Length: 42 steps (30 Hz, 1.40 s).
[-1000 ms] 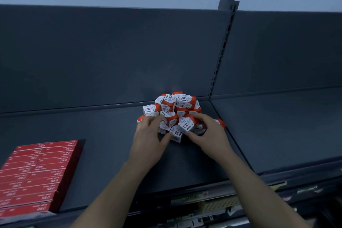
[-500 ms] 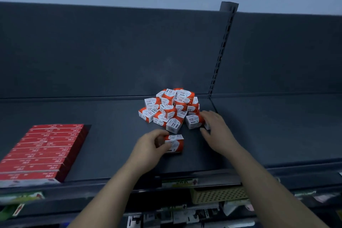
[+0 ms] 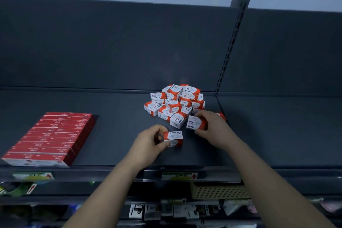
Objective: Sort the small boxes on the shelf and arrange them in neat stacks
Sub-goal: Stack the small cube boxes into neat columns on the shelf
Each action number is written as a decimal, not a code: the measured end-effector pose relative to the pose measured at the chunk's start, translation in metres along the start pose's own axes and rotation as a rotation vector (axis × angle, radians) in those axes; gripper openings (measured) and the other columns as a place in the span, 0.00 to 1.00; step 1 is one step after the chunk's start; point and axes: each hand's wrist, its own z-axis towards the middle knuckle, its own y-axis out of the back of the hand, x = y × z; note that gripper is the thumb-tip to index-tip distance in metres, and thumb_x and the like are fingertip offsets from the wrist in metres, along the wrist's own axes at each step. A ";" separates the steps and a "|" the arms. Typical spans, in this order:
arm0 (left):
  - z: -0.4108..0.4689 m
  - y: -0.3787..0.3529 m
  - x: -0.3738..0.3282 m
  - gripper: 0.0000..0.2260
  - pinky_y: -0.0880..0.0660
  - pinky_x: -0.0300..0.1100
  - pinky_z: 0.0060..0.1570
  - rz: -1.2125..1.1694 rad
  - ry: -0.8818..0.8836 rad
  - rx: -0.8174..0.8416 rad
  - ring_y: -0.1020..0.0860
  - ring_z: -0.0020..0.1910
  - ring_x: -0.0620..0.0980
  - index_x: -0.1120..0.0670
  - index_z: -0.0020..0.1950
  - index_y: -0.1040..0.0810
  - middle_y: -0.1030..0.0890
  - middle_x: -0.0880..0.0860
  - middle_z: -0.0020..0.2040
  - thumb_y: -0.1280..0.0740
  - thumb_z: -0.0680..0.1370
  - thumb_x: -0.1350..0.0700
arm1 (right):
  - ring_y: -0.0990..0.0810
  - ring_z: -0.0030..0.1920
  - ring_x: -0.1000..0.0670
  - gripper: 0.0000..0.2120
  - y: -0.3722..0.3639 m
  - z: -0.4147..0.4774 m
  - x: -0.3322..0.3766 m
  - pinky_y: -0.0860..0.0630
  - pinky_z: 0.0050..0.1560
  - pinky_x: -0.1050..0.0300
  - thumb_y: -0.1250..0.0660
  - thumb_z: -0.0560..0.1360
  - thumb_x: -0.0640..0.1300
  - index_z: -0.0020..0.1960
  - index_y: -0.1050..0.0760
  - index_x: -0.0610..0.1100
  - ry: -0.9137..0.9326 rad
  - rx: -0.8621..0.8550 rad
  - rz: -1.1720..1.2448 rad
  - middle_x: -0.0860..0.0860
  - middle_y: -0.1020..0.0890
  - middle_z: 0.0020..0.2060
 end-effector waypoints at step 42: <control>0.000 0.005 -0.010 0.35 0.24 0.30 0.48 -0.089 -0.090 0.149 0.23 0.55 0.31 0.32 0.61 0.33 0.23 0.27 0.52 0.20 0.65 0.57 | 0.22 0.58 0.60 0.12 -0.027 -0.022 0.019 0.23 0.55 0.62 0.38 0.77 0.32 0.55 0.26 0.45 -0.035 0.102 0.815 0.54 0.19 0.56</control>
